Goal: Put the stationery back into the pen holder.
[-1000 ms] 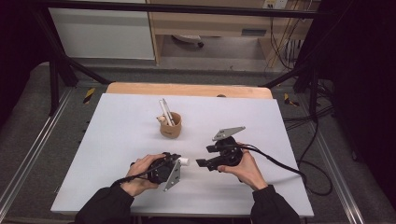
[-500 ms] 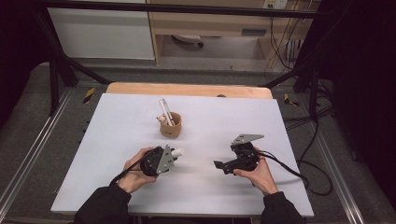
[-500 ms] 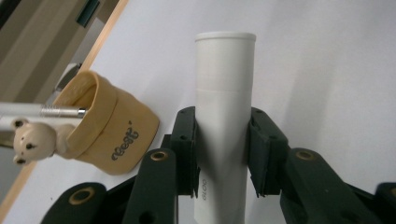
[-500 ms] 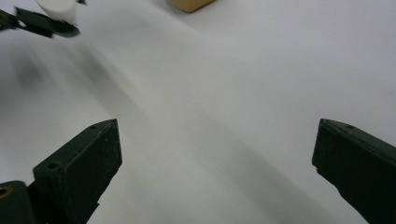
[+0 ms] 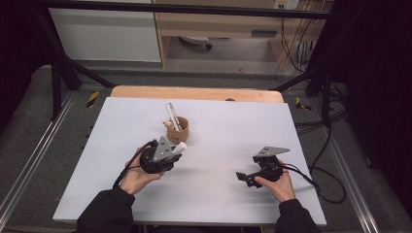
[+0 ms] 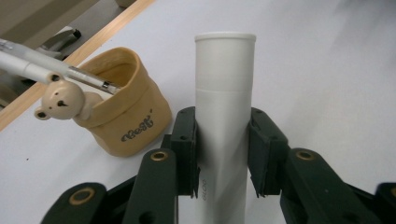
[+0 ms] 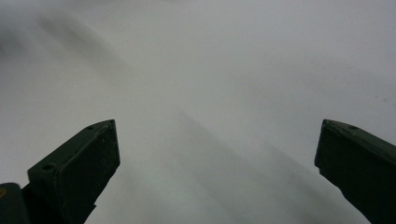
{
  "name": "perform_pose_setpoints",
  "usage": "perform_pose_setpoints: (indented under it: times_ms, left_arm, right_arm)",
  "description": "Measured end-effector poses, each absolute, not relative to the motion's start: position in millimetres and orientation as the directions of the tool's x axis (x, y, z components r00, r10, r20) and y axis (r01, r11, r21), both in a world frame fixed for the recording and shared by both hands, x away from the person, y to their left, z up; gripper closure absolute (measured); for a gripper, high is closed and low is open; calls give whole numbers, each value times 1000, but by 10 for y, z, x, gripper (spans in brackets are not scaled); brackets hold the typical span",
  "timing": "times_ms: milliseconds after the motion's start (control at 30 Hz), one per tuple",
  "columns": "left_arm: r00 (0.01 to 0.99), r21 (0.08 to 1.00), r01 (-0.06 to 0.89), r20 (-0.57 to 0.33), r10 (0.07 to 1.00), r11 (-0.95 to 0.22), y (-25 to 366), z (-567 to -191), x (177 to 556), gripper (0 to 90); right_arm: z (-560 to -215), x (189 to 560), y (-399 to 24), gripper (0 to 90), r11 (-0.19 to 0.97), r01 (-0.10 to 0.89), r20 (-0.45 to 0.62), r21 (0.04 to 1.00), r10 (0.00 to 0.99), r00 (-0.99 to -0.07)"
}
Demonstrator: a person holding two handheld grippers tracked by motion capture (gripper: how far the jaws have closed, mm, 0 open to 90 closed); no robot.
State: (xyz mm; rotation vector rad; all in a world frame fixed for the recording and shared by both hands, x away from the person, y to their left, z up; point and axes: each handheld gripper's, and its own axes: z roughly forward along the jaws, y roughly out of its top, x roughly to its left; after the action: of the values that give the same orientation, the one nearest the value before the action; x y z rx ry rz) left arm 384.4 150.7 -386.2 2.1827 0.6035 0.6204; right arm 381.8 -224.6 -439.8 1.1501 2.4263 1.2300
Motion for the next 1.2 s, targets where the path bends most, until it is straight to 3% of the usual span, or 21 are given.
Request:
perform_pose_setpoints:
  times_ms: [500, 1200]
  left_arm:
    - [692, 860, 342, 43, 720, -379, 1503, -3550, 4156, 662]
    - [581, 867, 422, -36, 813, -264, 1277, -3490, 4749, 662]
  right_arm:
    - [-4459, 3745, -2420, 6, 361, 552, 153, 752, 718, -678]
    - [-4452, 3732, -2465, 6, 358, 547, 149, 757, 720, -678]
